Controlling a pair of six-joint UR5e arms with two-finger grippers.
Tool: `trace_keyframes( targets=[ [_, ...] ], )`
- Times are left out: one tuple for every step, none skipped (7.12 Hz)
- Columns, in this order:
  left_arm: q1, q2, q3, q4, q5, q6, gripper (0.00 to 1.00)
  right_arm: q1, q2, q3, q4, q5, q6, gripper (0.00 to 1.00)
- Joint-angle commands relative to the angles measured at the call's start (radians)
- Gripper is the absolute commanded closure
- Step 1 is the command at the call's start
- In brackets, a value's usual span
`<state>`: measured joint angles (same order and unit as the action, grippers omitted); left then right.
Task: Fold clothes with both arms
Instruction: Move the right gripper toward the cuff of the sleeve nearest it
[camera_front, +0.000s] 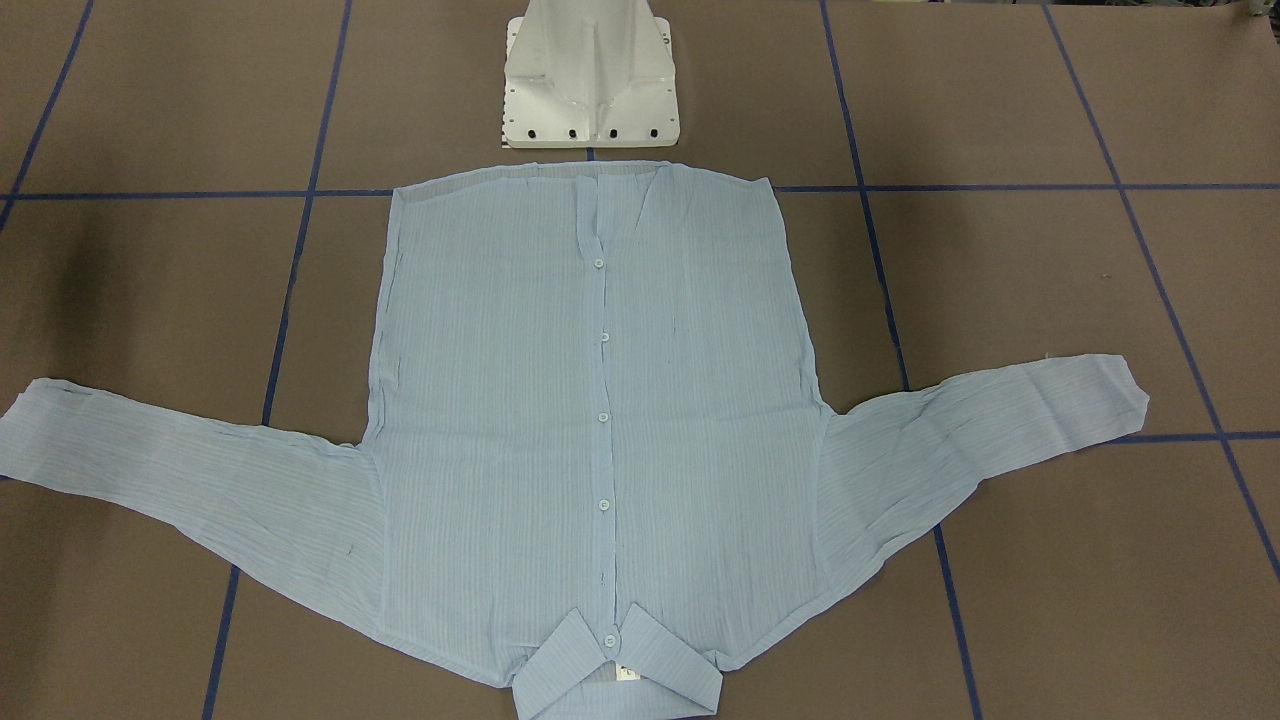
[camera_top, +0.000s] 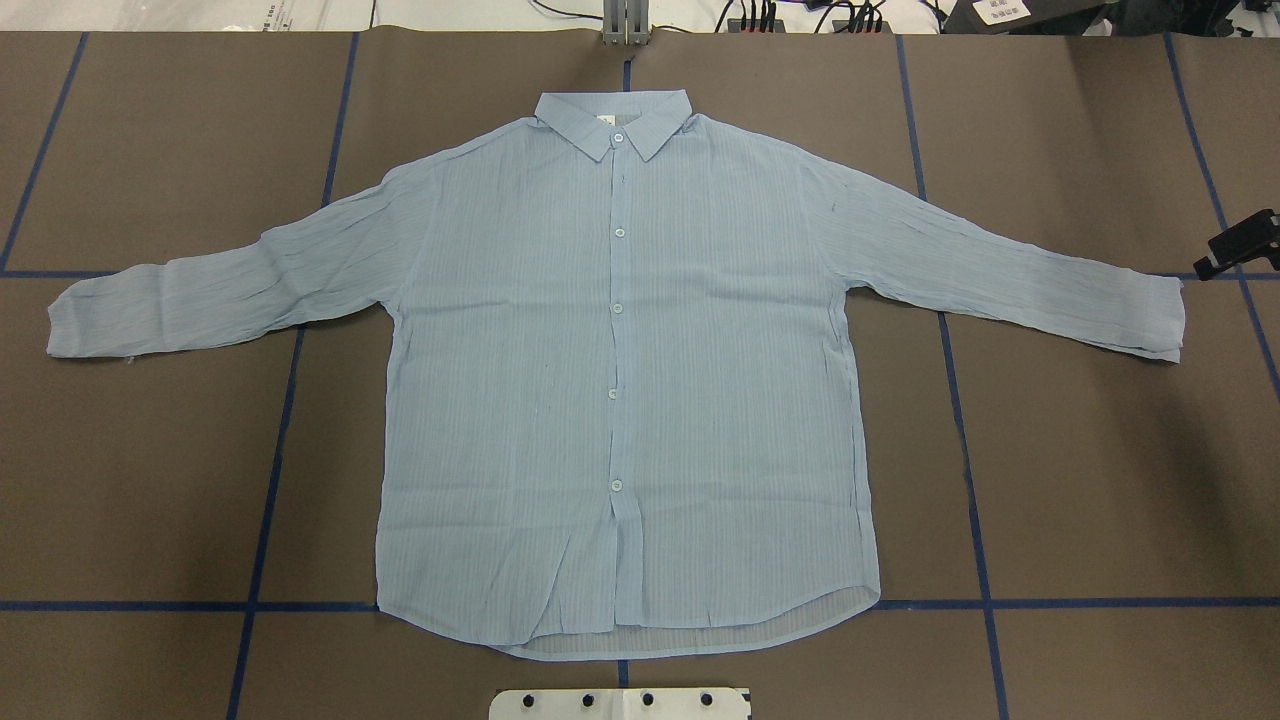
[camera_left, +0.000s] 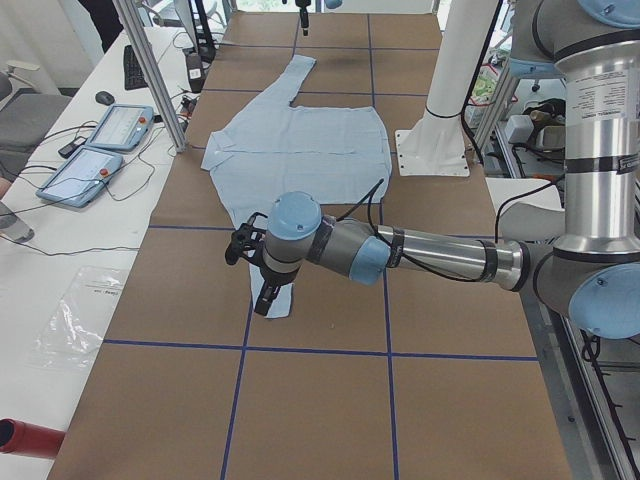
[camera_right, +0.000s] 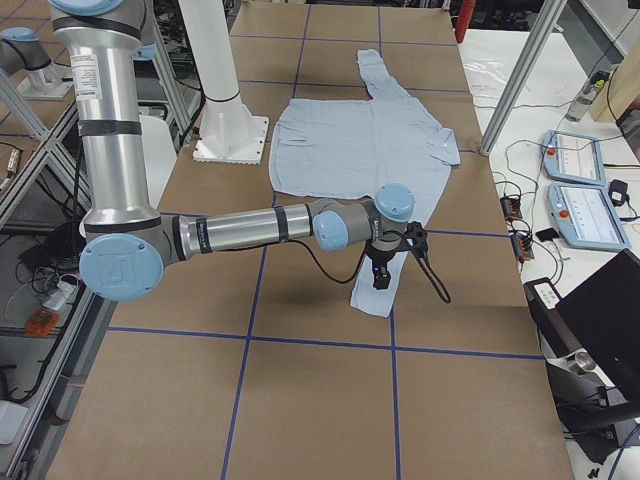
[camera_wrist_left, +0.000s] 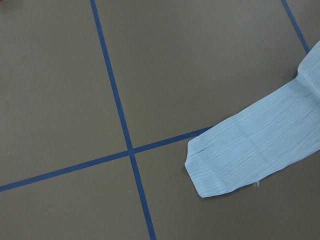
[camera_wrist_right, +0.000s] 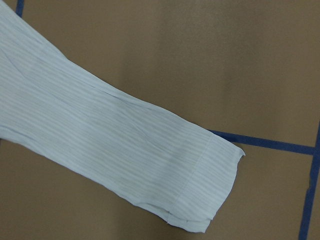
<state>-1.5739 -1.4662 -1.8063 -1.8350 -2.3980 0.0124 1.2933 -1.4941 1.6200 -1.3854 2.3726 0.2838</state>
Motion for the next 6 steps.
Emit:
trace_keyframes(
  targets=[
    [0.000,0.001,-0.008,-0.012,-0.003,-0.005,0.00,-0.015,0.041,-0.195,0.259,-0.006,0.259,0.01],
    [0.000,0.000,-0.010,-0.012,-0.013,-0.005,0.00,-0.016,0.063,-0.295,0.364,-0.006,0.332,0.01],
    [0.000,0.000,-0.005,-0.013,-0.057,-0.008,0.00,-0.023,0.066,-0.325,0.382,-0.013,0.339,0.04],
    [0.000,0.000,-0.005,-0.012,-0.061,-0.008,0.00,-0.038,0.067,-0.328,0.381,-0.054,0.340,0.08],
    [0.000,0.001,-0.010,-0.012,-0.064,-0.008,0.00,-0.070,0.092,-0.342,0.376,-0.117,0.347,0.11],
    [0.000,0.000,-0.005,-0.012,-0.085,-0.009,0.00,-0.072,0.119,-0.401,0.379,-0.121,0.347,0.14]
  ],
)
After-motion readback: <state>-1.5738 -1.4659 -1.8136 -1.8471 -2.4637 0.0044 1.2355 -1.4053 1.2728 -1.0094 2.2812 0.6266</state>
